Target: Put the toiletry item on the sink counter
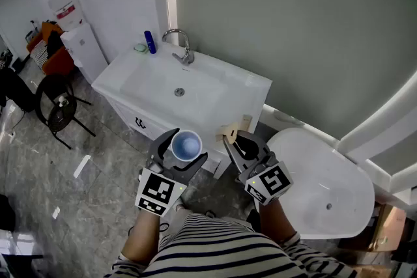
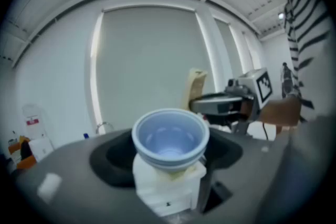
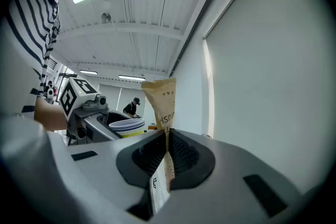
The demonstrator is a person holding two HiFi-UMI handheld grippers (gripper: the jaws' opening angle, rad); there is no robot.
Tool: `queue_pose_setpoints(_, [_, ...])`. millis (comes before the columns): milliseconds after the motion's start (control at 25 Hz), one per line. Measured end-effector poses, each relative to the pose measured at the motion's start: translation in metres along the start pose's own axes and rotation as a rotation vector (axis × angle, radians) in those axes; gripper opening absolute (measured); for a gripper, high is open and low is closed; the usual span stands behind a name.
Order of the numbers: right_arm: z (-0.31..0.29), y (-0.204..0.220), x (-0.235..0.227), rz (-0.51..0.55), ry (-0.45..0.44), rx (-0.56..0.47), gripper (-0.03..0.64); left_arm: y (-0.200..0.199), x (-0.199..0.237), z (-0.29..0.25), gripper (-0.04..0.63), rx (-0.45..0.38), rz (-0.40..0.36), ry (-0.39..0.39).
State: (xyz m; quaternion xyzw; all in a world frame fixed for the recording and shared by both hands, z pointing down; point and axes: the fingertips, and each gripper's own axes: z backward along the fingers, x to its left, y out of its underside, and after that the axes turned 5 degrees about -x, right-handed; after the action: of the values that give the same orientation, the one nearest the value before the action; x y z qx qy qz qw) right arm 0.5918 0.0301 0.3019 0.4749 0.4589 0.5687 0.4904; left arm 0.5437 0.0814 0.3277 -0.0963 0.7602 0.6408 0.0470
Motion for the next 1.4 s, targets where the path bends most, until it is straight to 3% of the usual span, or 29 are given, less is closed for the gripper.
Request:
queue_pose_setpoints(640, [0.005, -0.009, -0.004, 0.012, 0.018, -0.018, 0.02, -0.002, -0.001, 0.001, 0.376, -0.026, 0.004, 0.005])
queue_pose_setpoints(880, [0.004, -0.013, -0.004, -0.023, -0.016, -0.053, 0.02, -0.001, 0.003, 0.002, 0.376, -0.013, 0.003, -0.021])
queue_pose_setpoints(1400, [-0.078, -0.013, 0.029, -0.077, -0.099, -0.076, 0.02, 0.024, 0.081, 0.049, 0.376, 0.006, 0.062, -0.129])
